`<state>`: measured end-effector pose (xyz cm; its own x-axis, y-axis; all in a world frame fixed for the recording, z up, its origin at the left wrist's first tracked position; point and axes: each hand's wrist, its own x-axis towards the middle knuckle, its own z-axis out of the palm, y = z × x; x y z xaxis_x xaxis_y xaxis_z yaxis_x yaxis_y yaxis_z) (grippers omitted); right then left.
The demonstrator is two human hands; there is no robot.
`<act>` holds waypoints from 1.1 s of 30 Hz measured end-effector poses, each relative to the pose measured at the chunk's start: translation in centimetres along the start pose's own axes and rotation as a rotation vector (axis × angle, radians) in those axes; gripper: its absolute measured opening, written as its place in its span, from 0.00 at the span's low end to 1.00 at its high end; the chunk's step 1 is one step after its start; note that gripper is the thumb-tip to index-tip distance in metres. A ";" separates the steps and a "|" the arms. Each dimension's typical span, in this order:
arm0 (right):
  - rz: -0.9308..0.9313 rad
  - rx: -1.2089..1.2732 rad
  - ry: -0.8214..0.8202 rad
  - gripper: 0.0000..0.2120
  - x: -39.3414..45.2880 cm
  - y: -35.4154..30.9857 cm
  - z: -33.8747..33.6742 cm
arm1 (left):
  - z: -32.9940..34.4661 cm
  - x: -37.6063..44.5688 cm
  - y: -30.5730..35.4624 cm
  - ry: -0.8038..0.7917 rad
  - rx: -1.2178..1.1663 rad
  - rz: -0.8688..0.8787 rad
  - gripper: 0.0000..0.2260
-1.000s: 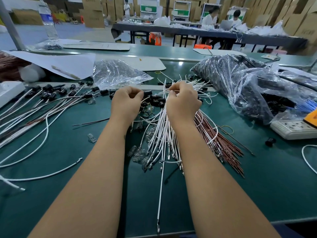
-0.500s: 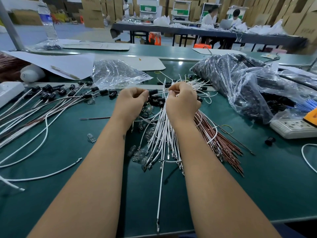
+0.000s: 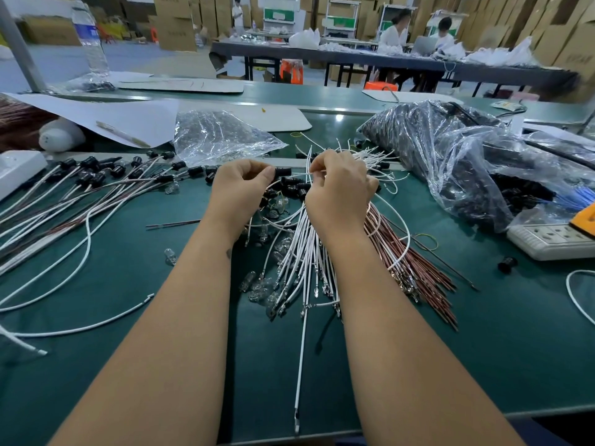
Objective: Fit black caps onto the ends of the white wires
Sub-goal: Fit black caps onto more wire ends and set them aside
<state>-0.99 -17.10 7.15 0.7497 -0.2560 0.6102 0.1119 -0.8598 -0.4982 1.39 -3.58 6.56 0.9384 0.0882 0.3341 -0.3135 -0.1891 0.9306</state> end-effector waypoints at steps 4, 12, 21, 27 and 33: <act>-0.024 -0.020 0.006 0.10 0.0 -0.1 -0.1 | -0.1 -0.1 0.0 -0.049 0.035 -0.009 0.07; -0.038 0.026 -0.117 0.13 -0.2 -0.3 0.3 | 0.1 -0.2 0.3 0.001 -0.053 -0.016 0.05; -0.083 0.175 -0.085 0.18 -0.4 -0.8 0.0 | 0.6 -0.4 0.5 -0.080 0.019 0.011 0.06; -0.131 0.108 -0.183 0.12 -0.4 -0.7 0.2 | 0.7 -0.6 0.4 -0.053 0.262 0.167 0.06; -0.058 -0.119 -0.093 0.08 0.0 0.1 0.2 | 0.0 0.0 -0.6 0.182 0.712 0.084 0.08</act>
<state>-0.85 -17.06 6.95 0.8020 -0.1670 0.5735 0.0832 -0.9195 -0.3841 1.59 -3.51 6.04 0.8569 0.1948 0.4772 -0.1550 -0.7856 0.5990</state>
